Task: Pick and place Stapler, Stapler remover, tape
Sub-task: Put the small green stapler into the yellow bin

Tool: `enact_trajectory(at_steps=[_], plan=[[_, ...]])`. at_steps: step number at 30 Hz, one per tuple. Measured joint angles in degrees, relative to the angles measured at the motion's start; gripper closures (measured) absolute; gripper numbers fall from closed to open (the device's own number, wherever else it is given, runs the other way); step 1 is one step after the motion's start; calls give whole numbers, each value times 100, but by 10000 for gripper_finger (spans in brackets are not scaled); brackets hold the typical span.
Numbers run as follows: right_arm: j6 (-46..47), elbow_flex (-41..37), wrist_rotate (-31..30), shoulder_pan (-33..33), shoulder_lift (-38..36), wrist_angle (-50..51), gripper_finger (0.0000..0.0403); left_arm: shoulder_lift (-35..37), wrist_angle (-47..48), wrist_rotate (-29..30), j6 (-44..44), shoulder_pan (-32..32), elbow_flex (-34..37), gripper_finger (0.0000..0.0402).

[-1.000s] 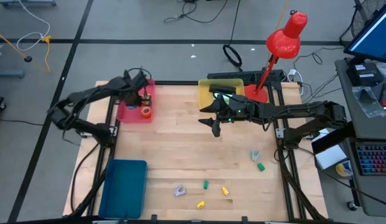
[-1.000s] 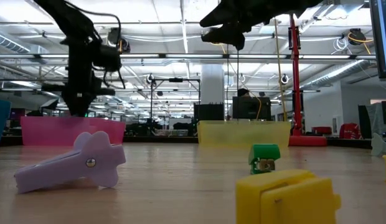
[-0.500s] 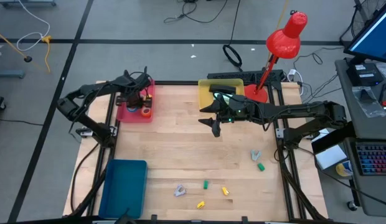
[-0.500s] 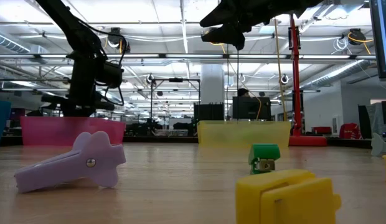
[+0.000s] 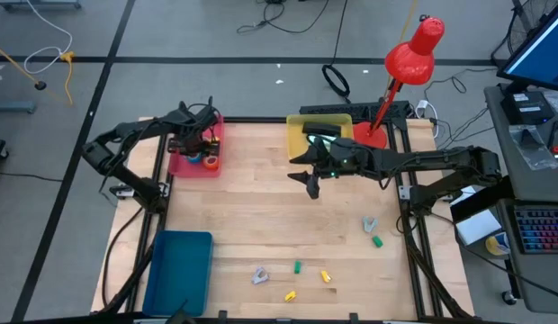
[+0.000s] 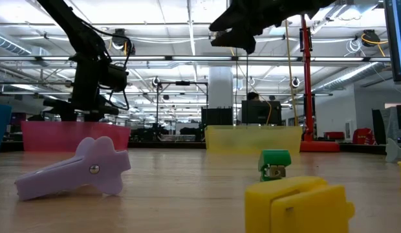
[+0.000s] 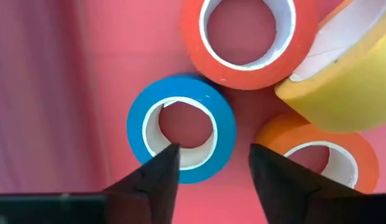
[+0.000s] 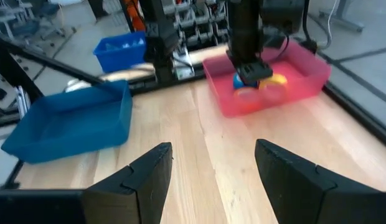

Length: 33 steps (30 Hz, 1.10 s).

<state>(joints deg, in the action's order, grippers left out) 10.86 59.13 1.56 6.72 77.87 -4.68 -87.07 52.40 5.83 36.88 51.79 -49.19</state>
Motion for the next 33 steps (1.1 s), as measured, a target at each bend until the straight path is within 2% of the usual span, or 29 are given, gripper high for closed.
enact_trajectory(at_steps=[4, 6, 12, 22, 28, 33], plan=[[2, 4, 18, -6, -107, 646, 181, 213, 21, -92, -53, 7, 0, 173], [49, 9, 20, -7, -227, 1278, 183, 424, 31, -90, -61, 4, 0, 162], [443, 2, 22, -7, -531, 3241, 181, 1438, -62, -29, -75, -59, 0, 154], [2325, 4, 27, -7, -808, 6140, 185, 3114, -945, -47, -42, -686, 0, 153], [3500, -11, 27, -9, -812, 7450, 185, 3530, -1637, -76, -50, -1239, 0, 153], [4198, -297, 39, -173, -835, 7914, 186, 3565, -2088, -92, -150, -1718, 0, 153]])
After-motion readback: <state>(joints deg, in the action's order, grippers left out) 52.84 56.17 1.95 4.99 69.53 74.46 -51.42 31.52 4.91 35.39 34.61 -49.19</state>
